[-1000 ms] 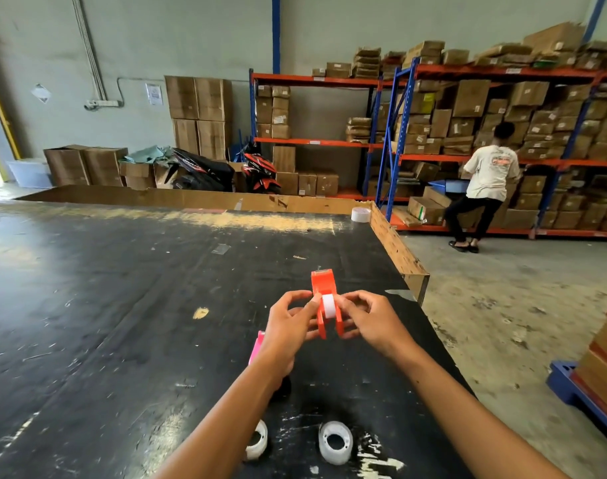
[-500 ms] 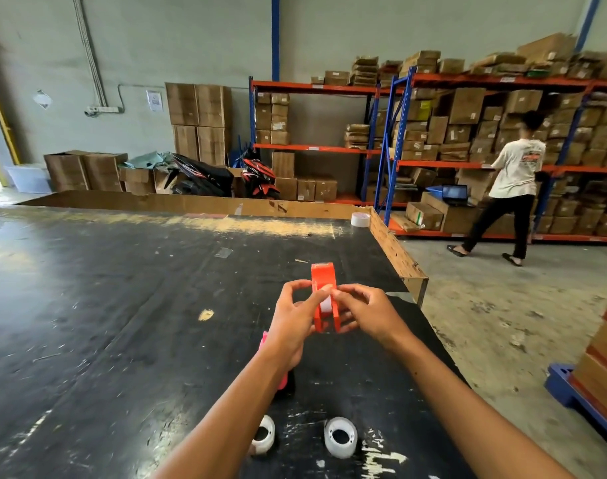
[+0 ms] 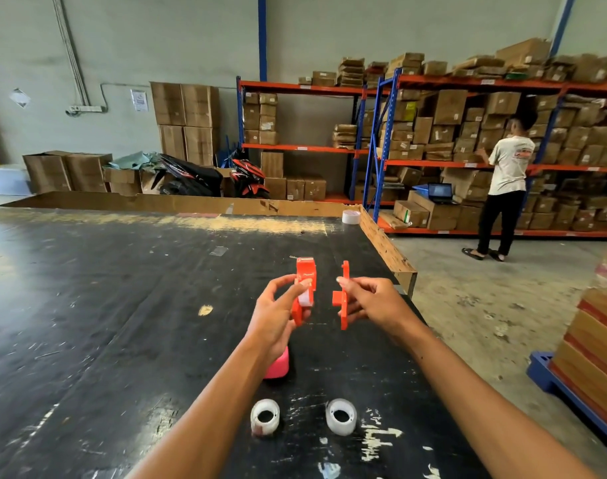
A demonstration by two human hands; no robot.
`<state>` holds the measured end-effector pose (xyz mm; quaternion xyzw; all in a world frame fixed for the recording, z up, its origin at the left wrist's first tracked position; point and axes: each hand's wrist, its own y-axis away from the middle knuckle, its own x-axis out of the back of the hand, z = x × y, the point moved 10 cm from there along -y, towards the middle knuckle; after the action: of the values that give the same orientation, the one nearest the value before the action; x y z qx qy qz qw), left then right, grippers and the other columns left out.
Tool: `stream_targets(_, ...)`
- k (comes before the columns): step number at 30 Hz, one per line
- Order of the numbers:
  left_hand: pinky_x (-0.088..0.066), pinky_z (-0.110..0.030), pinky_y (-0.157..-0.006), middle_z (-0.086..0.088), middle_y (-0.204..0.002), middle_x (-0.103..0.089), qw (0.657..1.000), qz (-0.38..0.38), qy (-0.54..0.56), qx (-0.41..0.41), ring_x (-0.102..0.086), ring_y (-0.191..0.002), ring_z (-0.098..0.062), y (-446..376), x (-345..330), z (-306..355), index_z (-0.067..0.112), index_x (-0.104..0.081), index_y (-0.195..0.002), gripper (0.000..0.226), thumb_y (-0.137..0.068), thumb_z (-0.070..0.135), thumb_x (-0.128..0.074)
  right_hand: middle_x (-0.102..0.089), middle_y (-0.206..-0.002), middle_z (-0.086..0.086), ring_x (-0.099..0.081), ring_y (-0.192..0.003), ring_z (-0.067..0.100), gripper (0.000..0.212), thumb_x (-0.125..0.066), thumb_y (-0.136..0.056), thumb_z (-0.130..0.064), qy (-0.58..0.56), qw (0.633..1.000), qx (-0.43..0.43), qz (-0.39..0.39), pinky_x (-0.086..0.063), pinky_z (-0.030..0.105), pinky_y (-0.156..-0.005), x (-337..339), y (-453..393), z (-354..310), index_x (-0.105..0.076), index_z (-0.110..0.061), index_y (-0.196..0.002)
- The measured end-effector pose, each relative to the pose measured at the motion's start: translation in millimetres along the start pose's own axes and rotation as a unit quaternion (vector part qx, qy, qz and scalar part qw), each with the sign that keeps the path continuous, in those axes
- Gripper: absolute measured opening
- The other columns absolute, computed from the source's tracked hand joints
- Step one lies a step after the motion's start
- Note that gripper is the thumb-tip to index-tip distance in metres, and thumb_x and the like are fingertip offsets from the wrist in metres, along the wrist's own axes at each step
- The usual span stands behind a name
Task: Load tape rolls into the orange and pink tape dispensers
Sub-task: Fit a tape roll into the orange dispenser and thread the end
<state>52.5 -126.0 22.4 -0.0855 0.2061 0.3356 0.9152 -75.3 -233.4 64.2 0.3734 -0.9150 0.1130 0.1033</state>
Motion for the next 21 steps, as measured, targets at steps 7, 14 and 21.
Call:
stream_targets(7, -0.054, -0.030, -0.064, -0.003, -0.079, -0.074, 1.000, 0.002, 0.002, 0.027, -0.065, -0.067, -0.015, 11, -3, -9, 0.008, -0.060, -0.115, 0.035, -0.084, 0.016, -0.073, -0.075, -0.074, 0.004, -0.069, -0.059, 0.012, 0.037, -0.061, -0.090, -0.038, 0.086, 0.994, -0.059, 0.023, -0.056, 0.025, -0.058, 7, 8, 31, -0.073, -0.003, -0.086)
stream_targets(14, -0.057, -0.029, -0.063, -0.011, -0.085, -0.072, 0.997, -0.007, 0.000, 0.075, -0.068, -0.069, -0.019, 25, -3, -37, 0.009, -0.060, -0.113, 0.030, -0.086, 0.016, -0.072, -0.068, -0.102, 0.012, -0.065, -0.089, 0.028, 0.051, -0.064, -0.077, -0.054, 0.391, 0.901, -0.174, 0.074, -0.046, 0.033, -0.065, 41, 28, 122, -0.064, -0.008, -0.099)
stream_targets(21, -0.058, -0.032, -0.066, -0.016, -0.097, -0.070, 0.994, -0.022, -0.011, 0.110, -0.070, -0.076, -0.022, 39, -3, -57, 0.007, -0.058, -0.116, 0.029, -0.090, 0.019, -0.066, -0.061, -0.124, 0.013, -0.059, -0.112, 0.032, 0.049, -0.057, -0.087, -0.048, 0.463, 0.866, -0.173, 0.080, -0.046, 0.037, -0.084, 29, 34, 122, -0.056, -0.011, -0.120)
